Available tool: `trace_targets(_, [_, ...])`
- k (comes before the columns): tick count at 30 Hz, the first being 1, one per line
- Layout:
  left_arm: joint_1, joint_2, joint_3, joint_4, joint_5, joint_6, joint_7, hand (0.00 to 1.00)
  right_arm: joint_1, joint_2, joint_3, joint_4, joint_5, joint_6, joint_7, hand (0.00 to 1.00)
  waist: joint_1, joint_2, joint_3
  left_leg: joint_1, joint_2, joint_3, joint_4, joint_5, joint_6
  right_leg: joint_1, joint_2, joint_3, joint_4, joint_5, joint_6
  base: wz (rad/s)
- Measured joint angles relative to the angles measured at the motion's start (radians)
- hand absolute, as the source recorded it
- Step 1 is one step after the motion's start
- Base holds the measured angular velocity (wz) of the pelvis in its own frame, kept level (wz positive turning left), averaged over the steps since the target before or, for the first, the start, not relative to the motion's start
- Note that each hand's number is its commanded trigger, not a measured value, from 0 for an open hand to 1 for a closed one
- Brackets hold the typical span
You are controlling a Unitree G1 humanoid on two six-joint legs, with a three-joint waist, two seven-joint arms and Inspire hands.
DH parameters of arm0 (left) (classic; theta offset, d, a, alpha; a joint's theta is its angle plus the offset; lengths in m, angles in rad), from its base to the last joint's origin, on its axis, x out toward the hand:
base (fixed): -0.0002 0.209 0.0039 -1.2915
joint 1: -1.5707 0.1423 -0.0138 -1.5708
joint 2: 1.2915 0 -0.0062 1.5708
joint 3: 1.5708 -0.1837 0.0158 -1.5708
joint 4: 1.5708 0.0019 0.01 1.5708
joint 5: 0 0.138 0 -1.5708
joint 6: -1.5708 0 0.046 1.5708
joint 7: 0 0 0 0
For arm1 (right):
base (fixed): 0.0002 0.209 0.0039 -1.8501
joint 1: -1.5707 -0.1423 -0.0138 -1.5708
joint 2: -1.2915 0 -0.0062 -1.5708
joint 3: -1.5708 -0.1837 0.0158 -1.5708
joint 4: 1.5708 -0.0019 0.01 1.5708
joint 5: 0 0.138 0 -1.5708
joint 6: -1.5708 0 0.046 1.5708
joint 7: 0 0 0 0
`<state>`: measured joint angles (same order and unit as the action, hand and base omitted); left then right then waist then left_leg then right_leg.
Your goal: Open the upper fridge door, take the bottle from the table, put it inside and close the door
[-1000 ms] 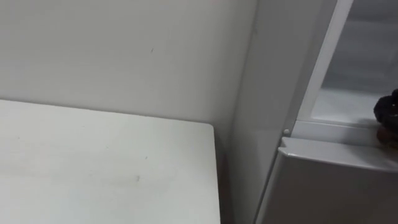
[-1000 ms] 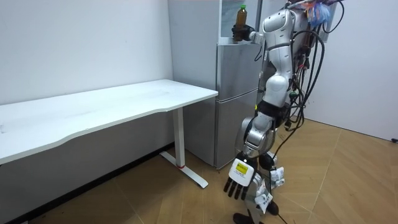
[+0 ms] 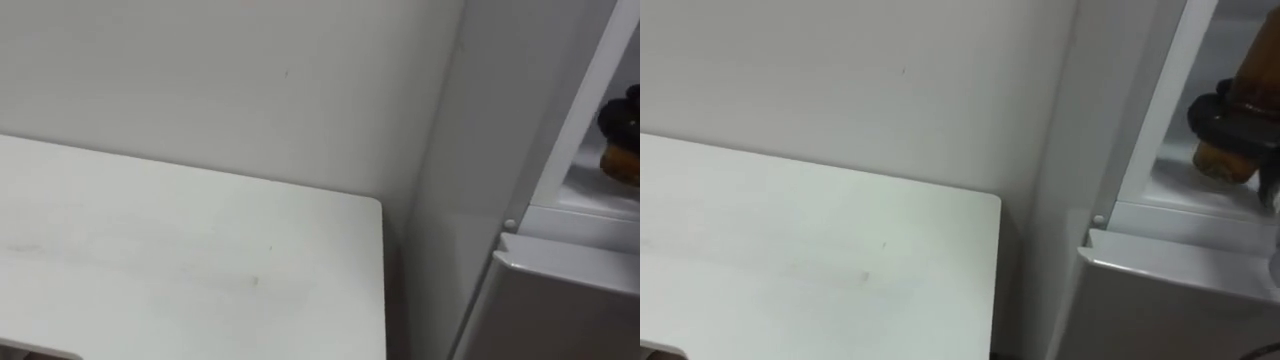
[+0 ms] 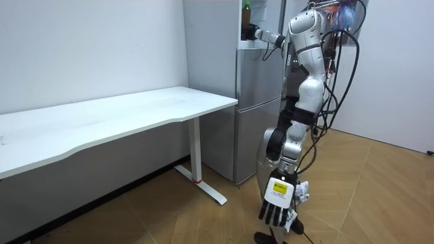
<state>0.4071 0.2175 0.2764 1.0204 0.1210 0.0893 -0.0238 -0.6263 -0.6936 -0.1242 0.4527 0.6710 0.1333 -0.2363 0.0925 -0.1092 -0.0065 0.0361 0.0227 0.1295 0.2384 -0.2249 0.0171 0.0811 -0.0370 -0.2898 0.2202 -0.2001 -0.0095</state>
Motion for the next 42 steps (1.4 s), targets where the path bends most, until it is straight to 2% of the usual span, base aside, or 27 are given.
trace_targets(3, [0.013,0.000,0.000,-0.020,0.000,0.009,0.000,0.00,-0.005,-0.002,0.016,0.029,0.017,-0.004,0.000,1.00,0.004,-0.002,0.0011,0.012,-0.001,-0.009,-0.002,0.000,0.000,0.017,-0.001,-0.016,-0.002,0.000,0.000,0.08])
trace_targets(8, [0.013,0.004,-0.001,-0.017,-0.008,0.015,0.000,0.00,-0.005,-0.014,0.033,0.132,0.013,-0.024,0.016,1.00,0.049,-0.007,0.0059,0.041,0.000,-0.011,-0.008,0.000,0.000,0.052,0.000,-0.023,-0.009,0.000,0.000,0.02])
trace_targets(11, [0.024,0.006,-0.001,-0.013,-0.010,0.017,0.000,0.00,-0.005,-0.014,0.044,0.150,-0.001,-0.032,0.019,1.00,0.057,-0.010,0.0069,0.040,-0.003,-0.023,-0.008,-0.002,-0.002,0.063,0.000,-0.030,-0.018,0.000,0.000,0.07])
trace_targets(12, [0.025,0.007,-0.001,-0.005,-0.010,0.018,0.000,0.00,-0.005,-0.014,0.047,0.158,0.000,-0.040,0.020,0.76,0.066,-0.008,0.0076,0.039,-0.002,-0.024,-0.003,-0.002,-0.002,0.064,0.000,-0.033,-0.018,0.000,0.000,0.04])
trace_targets(13, [0.025,0.008,-0.001,0.001,-0.010,0.018,0.000,0.00,-0.005,-0.014,0.049,0.162,-0.001,-0.046,0.017,0.58,0.071,-0.007,0.0076,0.037,-0.002,-0.024,0.000,-0.002,-0.002,0.064,0.000,-0.034,-0.018,0.000,0.000,0.00])
trace_targets(14, [0.030,0.009,-0.001,0.003,-0.010,0.021,0.000,0.00,-0.005,-0.014,0.049,0.169,-0.002,-0.051,0.008,0.08,0.076,-0.007,0.0079,0.030,0.000,-0.027,0.005,-0.003,-0.003,0.061,0.001,-0.041,-0.019,0.000,0.000,0.06])
trace_targets(15, [0.036,0.009,-0.005,0.003,-0.010,0.023,0.000,0.00,-0.005,-0.014,0.050,0.176,-0.007,-0.065,0.004,0.00,0.079,-0.004,0.0099,0.023,0.000,-0.032,0.016,-0.003,-0.004,0.060,0.002,-0.045,-0.020,0.001,0.000,0.10])
trace_targets(18, [0.044,0.010,-0.005,0.003,-0.010,0.036,0.000,0.00,-0.002,-0.014,0.060,0.204,-0.012,-0.113,-0.003,0.00,0.081,0.003,0.0087,0.006,0.001,-0.050,0.036,-0.004,-0.005,0.063,0.003,-0.069,-0.026,0.003,-0.004,0.18])
trace_targets(23, [0.050,0.011,-0.005,-0.001,-0.010,0.054,0.000,0.00,-0.001,-0.014,0.062,0.225,-0.018,-0.136,-0.015,0.00,0.092,0.006,0.0070,-0.014,0.002,-0.058,0.057,-0.004,-0.009,0.057,0.004,-0.073,-0.042,0.003,-0.010,0.07])
trace_targets(27, [0.045,0.023,-0.010,-0.006,-0.050,0.067,0.000,0.00,-0.001,-0.015,0.065,0.245,-0.022,-0.165,-0.014,0.00,0.082,0.007,0.0060,-0.053,0.002,-0.082,0.093,-0.009,-0.012,0.046,0.009,-0.098,-0.050,0.007,-0.018,0.14])
trace_targets(30, [0.042,0.040,-0.048,-0.015,-0.052,0.073,0.000,0.00,-0.001,-0.016,0.068,0.268,-0.038,-0.173,-0.005,0.00,0.083,0.007,0.0061,-0.061,0.002,-0.088,0.100,-0.008,-0.012,0.045,0.010,-0.104,-0.050,0.008,-0.019,0.10])
trace_targets(36, [0.042,0.045,-0.074,-0.033,-0.051,0.093,0.000,0.00,-0.002,-0.017,0.068,0.307,-0.058,-0.198,0.021,0.00,0.089,0.008,0.0057,-0.061,0.003,-0.089,0.107,-0.009,-0.012,0.048,0.012,-0.105,-0.051,0.009,-0.020,0.02])
trace_targets(42, [0.042,0.047,-0.085,-0.045,-0.053,0.102,0.000,0.00,0.002,-0.017,0.066,0.320,-0.088,-0.200,0.021,0.00,0.099,0.012,0.0064,-0.053,0.004,-0.089,0.108,-0.009,-0.013,0.058,0.014,-0.103,-0.052,0.009,-0.020,0.00])
